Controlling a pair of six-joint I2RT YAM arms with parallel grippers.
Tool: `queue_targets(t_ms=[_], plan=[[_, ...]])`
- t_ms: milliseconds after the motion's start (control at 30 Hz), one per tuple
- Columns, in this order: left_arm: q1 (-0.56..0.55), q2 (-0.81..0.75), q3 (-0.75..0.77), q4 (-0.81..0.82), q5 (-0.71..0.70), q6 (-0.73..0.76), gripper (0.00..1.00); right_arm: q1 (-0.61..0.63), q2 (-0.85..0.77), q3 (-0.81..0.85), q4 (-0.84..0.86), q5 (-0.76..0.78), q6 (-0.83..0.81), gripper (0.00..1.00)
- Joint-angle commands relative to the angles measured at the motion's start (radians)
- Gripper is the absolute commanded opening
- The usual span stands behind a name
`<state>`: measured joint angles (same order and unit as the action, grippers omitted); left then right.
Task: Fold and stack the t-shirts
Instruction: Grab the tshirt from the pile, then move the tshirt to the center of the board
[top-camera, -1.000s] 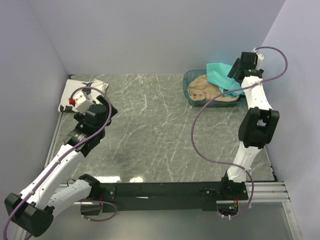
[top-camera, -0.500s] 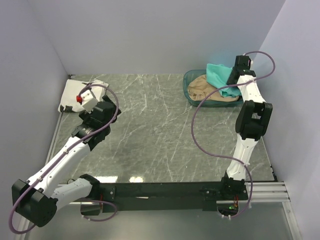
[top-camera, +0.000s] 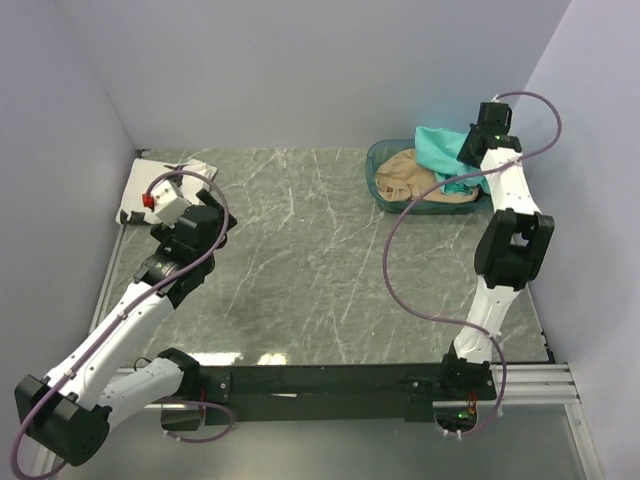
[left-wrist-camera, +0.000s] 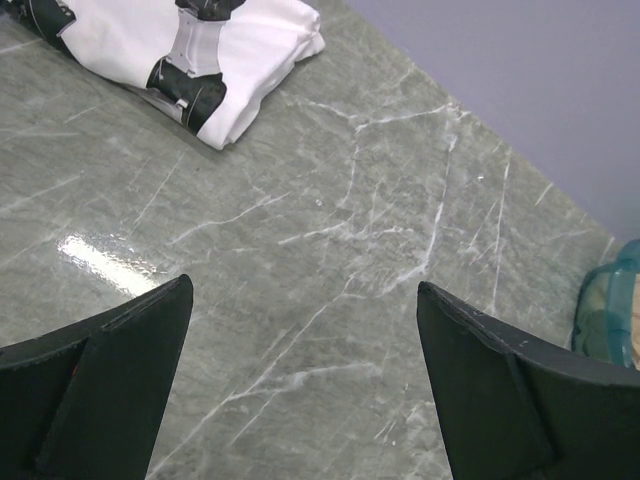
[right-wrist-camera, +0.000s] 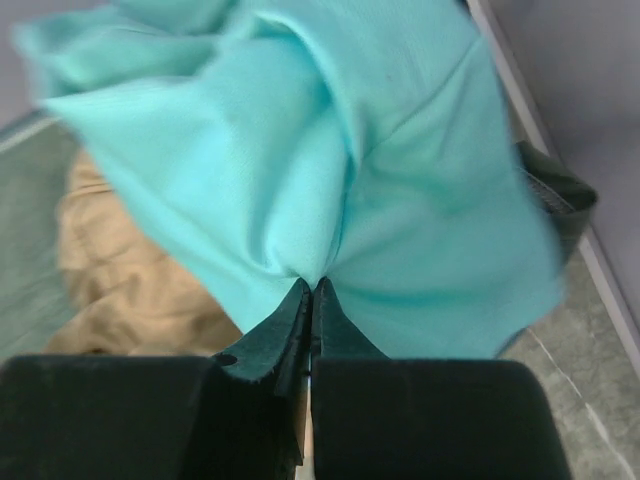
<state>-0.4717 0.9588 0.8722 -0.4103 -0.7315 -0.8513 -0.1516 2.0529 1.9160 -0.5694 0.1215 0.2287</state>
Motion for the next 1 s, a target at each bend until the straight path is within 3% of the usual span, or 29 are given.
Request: queue_targets(t_ms=[0,167,267,400,533,800,967], plan=[[0.002,-0.043,0.027,-0.002,-0.017,0.000,0.99,0.000,-0.189,-0.005,0.057,-0.036,-0.014,0.00],[0.002,-0.095,0.021,-0.007,0.007,-0.003,0.99,0.049,-0.385,-0.020,0.074,-0.062,-0.042,0.00],[0.002,-0.127,0.007,-0.001,0.024,-0.005,0.99,0.098,-0.434,0.095,-0.004,-0.034,-0.080,0.00],[0.002,-0.163,-0.002,-0.008,0.033,-0.011,0.99,0.300,-0.482,0.247,-0.067,0.081,-0.169,0.00],[0.002,-0.198,-0.004,-0.030,0.032,-0.025,0.99,0.478,-0.540,0.331,-0.073,0.096,-0.215,0.00],[0.002,-0.244,0.005,-0.105,0.024,-0.078,0.99,0.635,-0.717,0.114,0.022,-0.108,-0.074,0.00],[0.002,-0.241,-0.005,-0.114,0.043,-0.106,0.99,0.633,-0.810,-0.168,0.083,0.015,0.023,0.00]])
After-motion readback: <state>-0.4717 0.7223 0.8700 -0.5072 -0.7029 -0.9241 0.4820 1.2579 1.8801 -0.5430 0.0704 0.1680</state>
